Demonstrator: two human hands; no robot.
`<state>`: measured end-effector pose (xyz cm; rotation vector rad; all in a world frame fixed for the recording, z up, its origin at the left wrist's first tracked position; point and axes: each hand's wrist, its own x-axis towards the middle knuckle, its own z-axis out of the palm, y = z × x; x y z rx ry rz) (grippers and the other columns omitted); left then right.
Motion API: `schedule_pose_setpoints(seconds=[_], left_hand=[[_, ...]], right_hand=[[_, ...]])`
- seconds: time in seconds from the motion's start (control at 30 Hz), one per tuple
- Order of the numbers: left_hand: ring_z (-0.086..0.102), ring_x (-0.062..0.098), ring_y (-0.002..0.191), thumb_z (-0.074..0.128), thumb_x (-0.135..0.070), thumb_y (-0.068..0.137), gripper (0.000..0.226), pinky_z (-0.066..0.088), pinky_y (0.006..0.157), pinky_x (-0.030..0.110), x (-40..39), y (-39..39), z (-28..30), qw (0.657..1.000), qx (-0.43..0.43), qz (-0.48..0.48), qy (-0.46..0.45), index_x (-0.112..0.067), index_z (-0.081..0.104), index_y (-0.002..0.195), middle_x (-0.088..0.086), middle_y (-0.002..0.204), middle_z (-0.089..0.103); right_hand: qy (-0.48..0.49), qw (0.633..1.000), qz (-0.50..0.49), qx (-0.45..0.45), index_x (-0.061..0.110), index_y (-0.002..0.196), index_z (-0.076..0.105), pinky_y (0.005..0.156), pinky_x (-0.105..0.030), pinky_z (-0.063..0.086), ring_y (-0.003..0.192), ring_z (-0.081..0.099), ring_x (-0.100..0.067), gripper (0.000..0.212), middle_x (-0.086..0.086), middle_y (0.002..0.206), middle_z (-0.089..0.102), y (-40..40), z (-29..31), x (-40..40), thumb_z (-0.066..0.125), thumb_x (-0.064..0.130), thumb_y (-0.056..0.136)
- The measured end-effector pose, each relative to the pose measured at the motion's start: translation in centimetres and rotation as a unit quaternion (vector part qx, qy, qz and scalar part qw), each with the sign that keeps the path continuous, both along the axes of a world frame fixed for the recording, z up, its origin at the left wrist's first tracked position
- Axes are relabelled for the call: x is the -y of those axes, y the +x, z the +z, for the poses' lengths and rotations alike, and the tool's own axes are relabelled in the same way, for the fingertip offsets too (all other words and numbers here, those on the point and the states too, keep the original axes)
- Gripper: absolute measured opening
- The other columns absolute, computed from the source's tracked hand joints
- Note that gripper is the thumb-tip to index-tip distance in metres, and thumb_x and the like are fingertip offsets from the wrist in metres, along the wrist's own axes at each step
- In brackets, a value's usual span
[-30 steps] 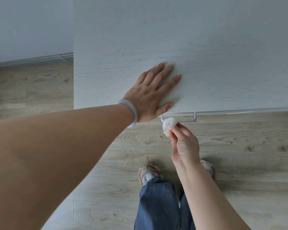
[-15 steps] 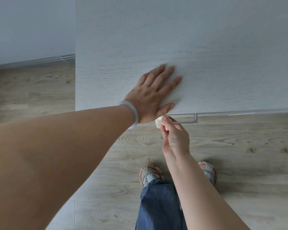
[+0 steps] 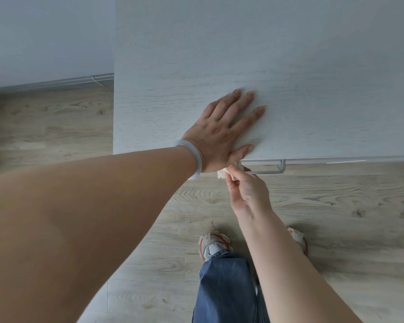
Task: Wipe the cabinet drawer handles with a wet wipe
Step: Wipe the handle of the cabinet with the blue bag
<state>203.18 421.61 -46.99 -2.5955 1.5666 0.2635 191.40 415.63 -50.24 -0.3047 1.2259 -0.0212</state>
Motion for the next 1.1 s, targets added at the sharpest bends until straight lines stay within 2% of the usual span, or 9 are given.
schedule_pose_setpoints(seconds=[0.17, 0.3, 0.37, 0.47, 0.57, 0.67, 0.8, 0.97, 1.1], left_hand=[[0.009, 0.031, 0.149, 0.023, -0.062, 0.096, 0.073, 0.012, 0.117, 0.041, -0.1, -0.1, -0.1, 1.000, -0.004, 0.001, -0.001, -0.023, 0.010, 0.156, 0.011, 0.163, 0.010], [0.006, 0.030, 0.150, 0.022, -0.062, 0.095, 0.073, 0.010, 0.118, 0.040, -0.1, -0.1, 0.0, 1.000, -0.007, 0.004, 0.002, -0.024, 0.007, 0.156, 0.009, 0.163, 0.006], [0.005, 0.030, 0.150, 0.021, -0.062, 0.095, 0.073, 0.009, 0.118, 0.039, 0.0, -0.1, 0.1, 1.000, -0.009, 0.005, 0.003, -0.024, 0.007, 0.156, 0.009, 0.163, 0.007], [0.007, 0.030, 0.150, 0.022, -0.062, 0.095, 0.073, 0.010, 0.117, 0.039, 0.0, -0.1, 0.1, 1.000, -0.010, 0.004, 0.000, -0.024, 0.009, 0.156, 0.009, 0.163, 0.008], [0.006, 0.031, 0.150, 0.023, -0.062, 0.096, 0.073, 0.011, 0.118, 0.040, -0.1, -0.1, 0.0, 1.000, -0.008, 0.002, 0.000, -0.023, 0.007, 0.156, 0.010, 0.163, 0.008], [0.006, 0.031, 0.150, 0.022, -0.062, 0.096, 0.073, 0.011, 0.118, 0.041, -0.1, -0.1, 0.0, 1.000, -0.008, 0.002, -0.001, -0.023, 0.007, 0.156, 0.010, 0.163, 0.007], [0.006, 0.031, 0.150, 0.021, -0.062, 0.096, 0.073, 0.012, 0.118, 0.042, -0.1, -0.1, 0.0, 1.000, -0.007, 0.002, -0.002, -0.023, 0.007, 0.156, 0.010, 0.163, 0.008], [0.009, 0.032, 0.149, 0.024, -0.061, 0.096, 0.073, 0.014, 0.118, 0.042, 0.0, -0.1, 0.0, 1.000, -0.006, 0.000, -0.001, -0.022, 0.010, 0.156, 0.011, 0.162, 0.011], [0.010, 0.032, 0.149, 0.025, -0.061, 0.096, 0.073, 0.014, 0.118, 0.042, -0.1, 0.0, 0.0, 1.000, -0.005, -0.001, 0.002, -0.022, 0.011, 0.156, 0.011, 0.162, 0.011]], right_hand=[[-0.045, 0.997, 0.057, 0.014, 0.007, 0.087, 0.065, 0.081, -0.020, 0.052, 0.087, 0.068, -0.010, 0.014, 0.000, 0.084, 0.072, -2.6, -0.2, 2.2, 0.069, -0.005, 0.079], [-0.048, 0.997, 0.035, 0.041, 0.000, 0.107, 0.061, 0.092, -0.023, 0.052, 0.093, 0.068, -0.014, 0.029, -0.007, 0.099, 0.070, -1.7, -0.1, 1.4, 0.067, -0.010, 0.080], [-0.049, 0.997, 0.026, 0.052, -0.001, 0.115, 0.059, 0.090, -0.024, 0.053, 0.097, 0.066, -0.014, 0.037, -0.009, 0.106, 0.068, -1.0, -0.1, 0.4, 0.065, -0.012, 0.080], [-0.070, 0.997, 0.032, 0.026, 0.001, 0.098, 0.062, 0.077, -0.021, 0.054, 0.090, 0.067, -0.011, 0.019, -0.006, 0.100, 0.069, -0.8, -0.3, -0.2, 0.067, -0.008, 0.082], [-0.061, 0.998, 0.026, 0.011, 0.006, 0.082, 0.063, 0.078, -0.020, 0.052, 0.088, 0.067, -0.011, 0.012, -0.002, 0.086, 0.070, -2.0, -0.3, 1.1, 0.068, -0.005, 0.082], [-0.010, 0.999, -0.004, 0.049, 0.005, 0.089, 0.064, 0.078, -0.017, 0.053, 0.087, 0.068, -0.010, 0.016, -0.003, 0.088, 0.070, -3.5, 0.0, 3.2, 0.064, -0.008, 0.080], [0.007, 0.994, 0.042, 0.103, 0.000, 0.105, 0.063, 0.096, -0.023, 0.049, 0.105, 0.066, -0.015, 0.032, -0.009, 0.105, 0.071, -3.8, 0.6, 3.3, 0.063, -0.011, 0.075], [-0.058, 0.997, 0.032, 0.037, 0.009, 0.081, 0.060, 0.079, -0.017, 0.052, 0.075, 0.068, -0.006, 0.017, 0.003, 0.073, 0.070, -1.8, 0.3, 1.3, 0.066, -0.008, 0.081], [-0.072, 0.996, 0.047, 0.017, 0.011, 0.084, 0.063, 0.075, -0.017, 0.048, 0.077, 0.063, -0.004, 0.013, 0.007, 0.074, 0.068, -1.3, -0.4, 0.6, 0.071, 0.001, 0.082]])
